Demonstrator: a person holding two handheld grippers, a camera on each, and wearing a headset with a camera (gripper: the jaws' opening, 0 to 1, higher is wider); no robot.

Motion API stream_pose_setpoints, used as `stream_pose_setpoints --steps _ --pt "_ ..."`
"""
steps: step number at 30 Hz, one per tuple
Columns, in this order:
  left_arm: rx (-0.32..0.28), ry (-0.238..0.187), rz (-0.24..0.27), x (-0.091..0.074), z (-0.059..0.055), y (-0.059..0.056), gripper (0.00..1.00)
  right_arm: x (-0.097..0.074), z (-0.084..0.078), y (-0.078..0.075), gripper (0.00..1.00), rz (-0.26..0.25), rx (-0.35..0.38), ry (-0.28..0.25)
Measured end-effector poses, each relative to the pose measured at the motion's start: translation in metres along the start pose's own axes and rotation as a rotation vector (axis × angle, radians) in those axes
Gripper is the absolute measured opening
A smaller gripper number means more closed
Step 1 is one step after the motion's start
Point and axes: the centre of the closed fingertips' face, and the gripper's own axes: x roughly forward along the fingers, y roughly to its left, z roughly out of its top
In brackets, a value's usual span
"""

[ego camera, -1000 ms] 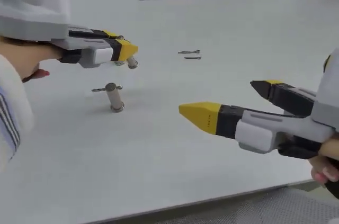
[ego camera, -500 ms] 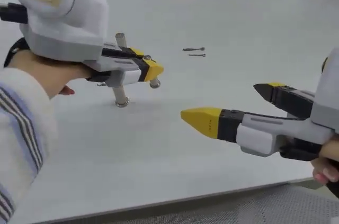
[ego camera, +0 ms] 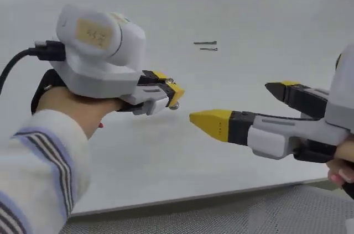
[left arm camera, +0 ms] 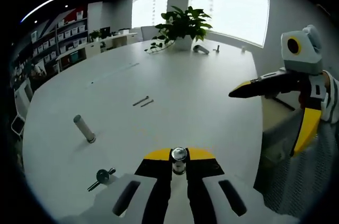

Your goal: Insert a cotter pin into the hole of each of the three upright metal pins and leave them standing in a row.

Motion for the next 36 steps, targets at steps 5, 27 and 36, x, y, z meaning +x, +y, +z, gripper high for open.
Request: stream_pose_setpoints --steps 5,27,36 --pt "-0.043 -0.007 0.038 -0.001 -0.005 -0.001 0.05 0.002 -0.002 0.002 0.97 0.01 -0.005 0.01" --pt "-0.137 0.005 0.142 0.008 -0.026 -0.003 0.05 0.008 -0.011 0.003 0.95 0.03 -0.021 0.049" --pt "-0.162 0.002 0.143 0.013 -0.031 -0.004 0.05 0.008 -0.013 0.003 0.94 0.037 -0.025 0.055"
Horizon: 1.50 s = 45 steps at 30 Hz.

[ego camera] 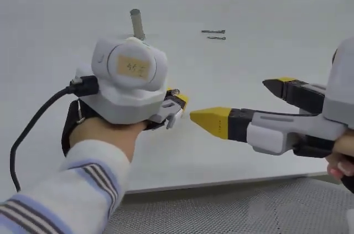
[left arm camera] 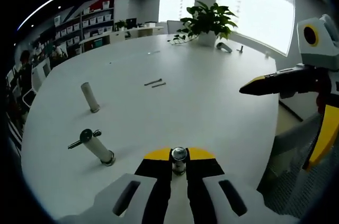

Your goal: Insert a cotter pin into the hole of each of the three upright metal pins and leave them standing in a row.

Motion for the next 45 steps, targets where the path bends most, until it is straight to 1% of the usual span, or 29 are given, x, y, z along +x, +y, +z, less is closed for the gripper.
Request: stream_pose_setpoints --steps 2,6,11,14,18,19,20,22,24,29,31,33,35,36,37,38,40,41,42,43,44,45 --pt "-0.011 -0.002 -0.001 0.0 0.0 -0.001 0.05 0.0 0.0 0.0 0.94 0.0 0.0 0.0" --pt "-0.017 -0.009 0.005 0.001 0.001 0.001 0.06 0.0 -0.001 0.0 0.94 0.004 -0.005 0.004" --pt "-0.025 -0.013 0.001 0.001 0.0 0.001 0.06 0.002 -0.001 0.0 0.94 0.009 -0.009 0.01" --pt "-0.009 -0.012 0.003 0.0 0.0 -0.001 0.06 0.003 -0.001 0.002 0.93 0.015 -0.011 0.012" --pt "0.031 -0.008 -0.013 0.001 -0.001 -0.005 0.06 0.003 -0.002 0.004 0.93 0.019 -0.013 0.013" --pt "0.035 0.011 -0.019 0.002 -0.004 -0.006 0.07 0.004 -0.002 0.004 0.93 0.02 -0.013 0.014" --pt "0.043 0.021 -0.023 0.002 -0.006 -0.006 0.07 0.004 -0.002 0.005 0.93 0.022 -0.015 0.016" --pt "0.052 0.022 -0.027 0.002 -0.007 -0.007 0.07 0.004 -0.002 0.006 0.93 0.023 -0.018 0.017" --pt "0.058 0.029 -0.03 0.002 -0.009 -0.007 0.08 0.004 -0.002 0.006 0.93 0.024 -0.018 0.017" --pt "0.073 0.044 -0.036 0.0 -0.011 -0.007 0.19 0.004 -0.003 0.008 0.92 0.026 -0.019 0.02" --pt "0.077 0.05 -0.051 -0.003 -0.011 -0.009 0.23 0.003 -0.003 0.008 0.92 0.027 -0.019 0.021" --pt "0.081 0.033 -0.082 -0.006 -0.007 -0.012 0.29 0.003 -0.003 0.008 0.92 0.026 -0.019 0.02" --pt "0.082 0.026 -0.111 -0.01 -0.004 -0.014 0.36 0.002 -0.003 0.007 0.92 0.023 -0.021 0.021" --pt "0.085 0.022 -0.136 -0.011 -0.003 -0.018 0.39 0.002 -0.003 0.007 0.92 0.022 -0.021 0.021" --pt "0.106 0.026 -0.17 -0.015 -0.004 -0.021 0.4 0.002 -0.002 0.007 0.92 0.021 -0.02 0.021" --pt "0.117 0.033 -0.183 -0.017 -0.005 -0.022 0.4 0.002 -0.002 0.006 0.92 0.022 -0.02 0.021" --pt "0.115 0.031 -0.208 -0.023 -0.006 -0.023 0.45 0.001 -0.001 0.006 0.92 0.021 -0.023 0.019" --pt "0.115 0.03 -0.228 -0.026 -0.006 -0.024 0.48 0.001 -0.001 0.006 0.92 0.02 -0.023 0.02" --pt "0.115 0.04 -0.269 -0.03 -0.008 -0.029 0.51 0.001 -0.001 0.006 0.92 0.019 -0.024 0.019" --pt "0.109 0.041 -0.277 -0.033 -0.008 -0.029 0.52 0.001 0.0 0.005 0.92 0.019 -0.023 0.019" --pt "0.104 0.031 -0.287 -0.035 -0.007 -0.03 0.53 0.001 0.0 0.004 0.91 0.02 -0.021 0.019" --pt "0.111 0.011 -0.316 -0.04 -0.004 -0.033 0.56 0.001 -0.001 0.004 0.91 0.02 -0.02 0.021"
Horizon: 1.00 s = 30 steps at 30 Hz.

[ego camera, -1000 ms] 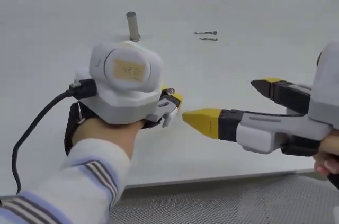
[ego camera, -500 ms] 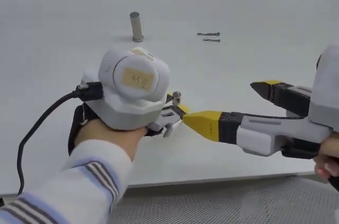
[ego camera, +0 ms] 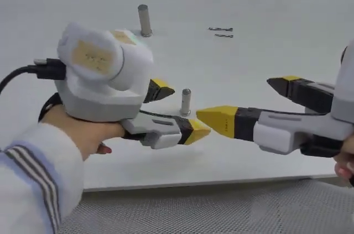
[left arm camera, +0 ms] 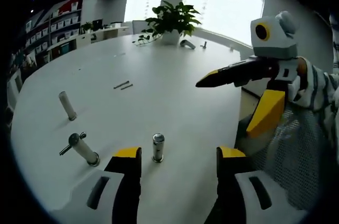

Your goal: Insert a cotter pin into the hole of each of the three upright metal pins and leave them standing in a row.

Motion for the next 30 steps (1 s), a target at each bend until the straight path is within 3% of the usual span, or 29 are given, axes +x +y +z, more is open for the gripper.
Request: stream_pose_setpoints --steps 3,4,6,11,13,15,19,26,28,30 --pt "-0.039 -0.041 -0.04 -0.007 0.006 -0.005 0.62 -0.001 -0.001 -0.003 0.91 -0.008 -0.004 0.007" --pt "-0.081 -0.083 -0.067 -0.008 0.011 -0.008 0.65 -0.001 -0.002 -0.004 0.91 -0.01 -0.004 0.01" --pt "-0.156 -0.121 -0.08 -0.01 0.015 -0.008 0.79 -0.002 -0.003 -0.006 0.91 -0.015 -0.004 0.015" --pt "-0.061 -0.11 -0.046 -0.013 0.009 -0.003 0.99 -0.002 -0.006 -0.01 0.9 -0.023 -0.006 0.032" --pt "-0.067 -0.109 -0.055 -0.015 0.007 -0.003 0.99 -0.002 -0.007 -0.011 0.9 -0.026 -0.013 0.043" --pt "-0.113 -0.109 -0.077 -0.017 0.004 -0.005 0.99 -0.002 -0.007 -0.012 0.9 -0.027 -0.02 0.05" --pt "-0.142 -0.134 -0.052 -0.022 0.001 0.001 0.99 -0.002 -0.006 -0.018 0.9 -0.037 -0.038 0.066" --pt "-0.185 -0.11 -0.013 -0.029 -0.017 0.01 0.98 -0.001 0.002 -0.041 0.84 -0.05 -0.137 0.131" --pt "-0.24 -0.105 -0.032 -0.03 -0.022 0.008 0.94 0.0 0.005 -0.048 0.79 -0.055 -0.168 0.154" --pt "-0.233 -0.112 -0.03 -0.029 -0.02 0.001 0.93 0.002 0.007 -0.053 0.79 -0.057 -0.19 0.171"
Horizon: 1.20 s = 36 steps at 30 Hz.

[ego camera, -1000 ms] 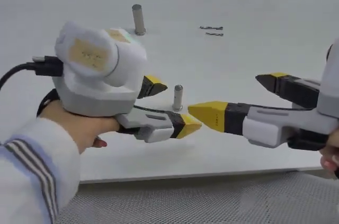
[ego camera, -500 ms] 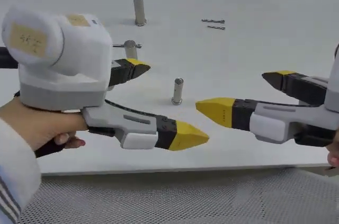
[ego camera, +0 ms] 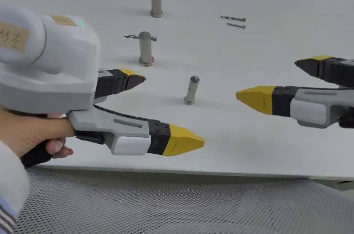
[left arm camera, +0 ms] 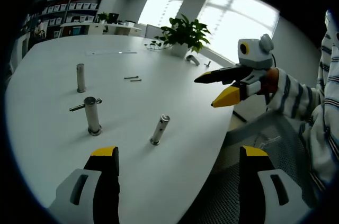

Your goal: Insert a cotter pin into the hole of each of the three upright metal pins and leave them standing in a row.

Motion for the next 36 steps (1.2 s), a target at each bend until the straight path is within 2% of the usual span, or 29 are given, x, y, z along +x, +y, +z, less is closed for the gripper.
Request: stream_pose_setpoints --steps 1,6,10,12,15,16,17,20,24,28,31,36 --pt "0.008 -0.003 0.005 -0.001 0.0 -0.001 0.93 0.001 0.001 -0.004 0.79 -0.001 -0.016 0.02" --pt "0.013 -0.007 0.01 -0.002 0.0 -0.003 0.93 0.006 0.011 -0.015 0.76 0.015 -0.089 0.043" --pt "0.014 -0.024 0.02 -0.005 0.003 -0.003 0.9 0.014 0.015 -0.022 0.64 0.051 -0.192 0.09" --pt "0.013 -0.032 0.028 -0.006 0.005 -0.002 0.9 0.019 0.02 -0.028 0.61 0.048 -0.224 0.093" --pt "0.014 -0.034 0.037 -0.007 0.006 -0.001 0.9 0.023 0.022 -0.041 0.53 0.034 -0.268 0.152" --pt "0.014 -0.038 0.04 -0.008 0.007 0.0 0.9 0.027 0.027 -0.046 0.52 0.034 -0.321 0.155" --pt "0.012 -0.041 0.042 -0.009 0.007 0.0 0.9 0.029 0.028 -0.048 0.52 0.041 -0.337 0.166" --pt "0.003 -0.044 0.048 -0.009 0.008 -0.001 0.9 0.037 0.037 -0.056 0.5 0.05 -0.354 0.176" --pt "-0.007 -0.04 0.055 -0.009 0.008 -0.003 0.89 0.047 0.04 -0.067 0.44 0.064 -0.411 0.243" --pt "-0.023 -0.054 0.056 -0.008 0.011 -0.006 0.86 0.057 0.046 -0.074 0.37 0.085 -0.45 0.266" --pt "-0.036 -0.056 0.061 -0.01 0.011 -0.001 0.83 0.066 0.049 -0.081 0.35 0.096 -0.479 0.292" --pt "-0.041 -0.057 0.083 -0.011 0.01 0.004 0.83 0.085 0.047 -0.093 0.31 0.131 -0.506 0.343"
